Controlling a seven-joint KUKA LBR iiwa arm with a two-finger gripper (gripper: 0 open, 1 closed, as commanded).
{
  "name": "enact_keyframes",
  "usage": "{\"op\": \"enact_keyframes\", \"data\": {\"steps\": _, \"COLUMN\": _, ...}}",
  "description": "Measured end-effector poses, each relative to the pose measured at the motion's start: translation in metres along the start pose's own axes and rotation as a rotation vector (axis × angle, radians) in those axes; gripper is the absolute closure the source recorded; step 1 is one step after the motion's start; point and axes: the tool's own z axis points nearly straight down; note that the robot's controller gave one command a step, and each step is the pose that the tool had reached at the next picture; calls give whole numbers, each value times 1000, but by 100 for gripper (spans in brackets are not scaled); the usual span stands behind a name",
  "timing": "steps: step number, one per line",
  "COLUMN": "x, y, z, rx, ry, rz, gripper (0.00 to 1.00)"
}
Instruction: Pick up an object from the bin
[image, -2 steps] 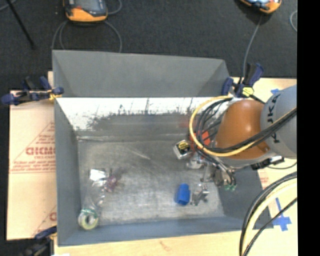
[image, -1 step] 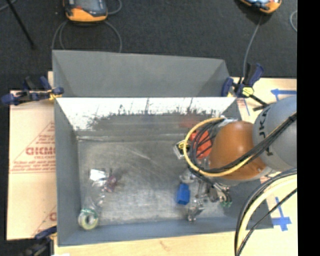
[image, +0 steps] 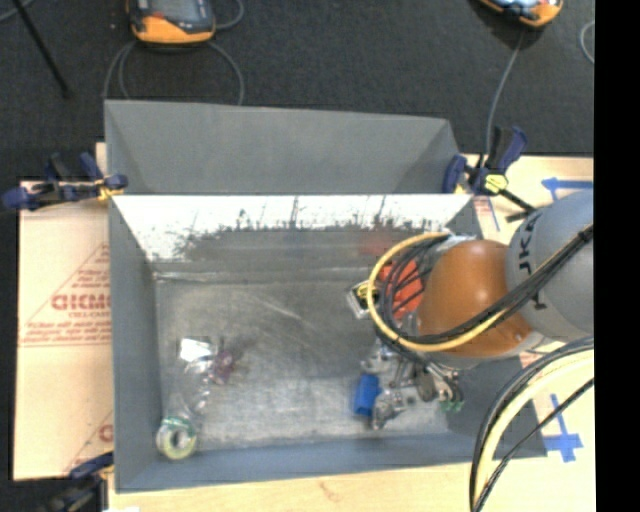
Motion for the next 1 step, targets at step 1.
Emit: {"op": "enact_keyframes", "data": {"steps": 1, "x": -20, "y": 0, "z": -161, "rx": -3, "ry": 11, "rz": -89, "gripper": 100}}
